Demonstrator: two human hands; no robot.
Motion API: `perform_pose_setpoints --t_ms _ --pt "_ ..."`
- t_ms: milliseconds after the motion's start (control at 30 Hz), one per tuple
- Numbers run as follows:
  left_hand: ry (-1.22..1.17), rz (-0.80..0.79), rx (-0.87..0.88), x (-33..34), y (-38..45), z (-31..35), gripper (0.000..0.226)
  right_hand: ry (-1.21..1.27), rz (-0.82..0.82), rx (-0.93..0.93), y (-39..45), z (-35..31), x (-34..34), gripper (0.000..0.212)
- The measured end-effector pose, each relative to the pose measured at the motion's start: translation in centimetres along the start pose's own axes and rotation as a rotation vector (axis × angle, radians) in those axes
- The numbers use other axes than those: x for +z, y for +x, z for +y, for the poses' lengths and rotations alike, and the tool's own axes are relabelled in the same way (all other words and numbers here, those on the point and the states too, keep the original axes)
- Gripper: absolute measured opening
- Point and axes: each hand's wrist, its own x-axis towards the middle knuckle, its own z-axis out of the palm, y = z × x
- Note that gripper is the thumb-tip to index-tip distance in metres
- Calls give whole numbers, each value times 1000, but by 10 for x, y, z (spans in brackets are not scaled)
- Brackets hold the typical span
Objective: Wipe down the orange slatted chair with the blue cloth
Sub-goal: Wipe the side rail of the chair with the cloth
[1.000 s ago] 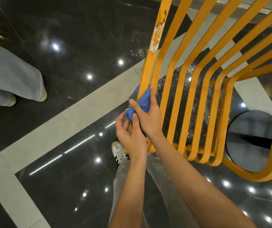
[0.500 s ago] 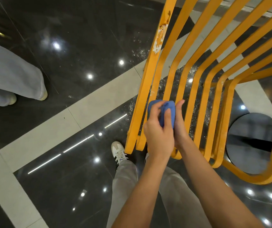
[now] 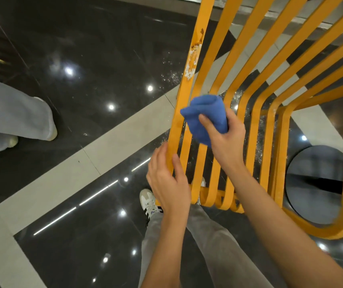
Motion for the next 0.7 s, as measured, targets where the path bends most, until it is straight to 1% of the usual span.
perform_pose_setpoints --t_ms 67,133,167,233,300,333,367,400,467,500,533,633,700 --pt "-45 -9 -67 -2 -7 -11 39 -268 -62 -211 28 3 13 37" --pt "-109 -26 -137 -3 -14 -15 40 -519 -196 -339 39 13 27 54" --pt "-129 -38 -155 -4 -17 -16 40 -606 -269 -378 34 19 32 58" --pt "-141 -55 -150 -5 -21 -16 40 -697 -416 -469 14 31 32 61" --pt "-137 -66 -136 -8 -20 -19 38 -689 -545 -561 -2 37 22 60" --pt "-124 -72 -133 -10 -18 -21 37 -667 -575 -577 2 36 17 60" --pt "-106 -77 -132 -12 -17 -24 36 -653 -562 -567 13 34 14 61" --pt "-92 -82 -133 -15 -16 -27 35 -644 -512 -530 28 31 16 62" --pt "-104 -87 -145 -19 -17 -34 34 -634 -355 -429 56 25 27 61" --pt "-126 -88 -152 -21 -18 -36 33 -623 -306 -387 60 23 33 60" --pt "-144 -89 -157 -22 -20 -38 33 -610 -299 -367 54 22 39 61" --pt "-168 -85 -185 -23 -25 -41 35 -567 -455 -428 5 33 30 57" --pt "-174 -78 -199 -21 -26 -41 36 -568 -545 -462 -10 37 14 54"
